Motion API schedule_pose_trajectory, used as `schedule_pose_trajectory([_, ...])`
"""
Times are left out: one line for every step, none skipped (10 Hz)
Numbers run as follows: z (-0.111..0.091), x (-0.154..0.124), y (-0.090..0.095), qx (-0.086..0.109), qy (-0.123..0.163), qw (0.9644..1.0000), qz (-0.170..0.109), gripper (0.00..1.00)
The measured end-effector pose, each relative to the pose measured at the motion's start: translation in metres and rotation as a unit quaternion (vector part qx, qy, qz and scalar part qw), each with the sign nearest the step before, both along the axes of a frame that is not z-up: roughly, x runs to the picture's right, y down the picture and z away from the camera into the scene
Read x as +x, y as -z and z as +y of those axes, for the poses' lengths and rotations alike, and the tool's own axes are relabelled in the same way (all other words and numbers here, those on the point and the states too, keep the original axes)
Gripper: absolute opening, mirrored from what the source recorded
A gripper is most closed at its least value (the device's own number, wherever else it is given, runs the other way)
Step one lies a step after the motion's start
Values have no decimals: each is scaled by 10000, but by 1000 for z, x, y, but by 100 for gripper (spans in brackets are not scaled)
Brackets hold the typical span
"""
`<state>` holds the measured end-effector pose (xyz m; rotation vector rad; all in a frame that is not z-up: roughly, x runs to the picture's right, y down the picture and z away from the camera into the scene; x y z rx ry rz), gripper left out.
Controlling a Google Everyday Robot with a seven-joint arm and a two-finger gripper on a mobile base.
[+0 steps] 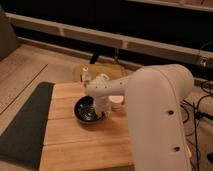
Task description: Drag the ceramic bowl in a circle
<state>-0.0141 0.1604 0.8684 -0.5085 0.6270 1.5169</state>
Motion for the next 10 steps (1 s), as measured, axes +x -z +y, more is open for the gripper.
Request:
schedule_pose_trajectory([-2, -7, 2, 32, 5, 10000, -62, 3])
schedule_pose_trajectory([-4, -19, 4, 42, 40, 9998, -193, 0])
schedule_pose_trajectory([-4, -30, 7, 27, 88, 9994, -320, 0])
schedule_pose_trajectory([-2, -42, 11, -17, 171, 9987, -473, 0])
schedule_pose_trajectory([4, -55, 18, -98, 293, 9977, -607, 0])
schedule_pose_trajectory([7, -55, 22, -162, 362, 9974, -601, 0])
schedule_pose_trajectory([12, -44, 25, -251, 471, 9974, -479, 0])
schedule_pose_trajectory([15, -27, 25, -315, 514, 9978, -278, 0])
schedule_pose_trajectory([16, -9, 22, -371, 547, 9978, -45, 0])
schedule_pose_trajectory([15, 10, 18, -404, 573, 9974, 176, 0])
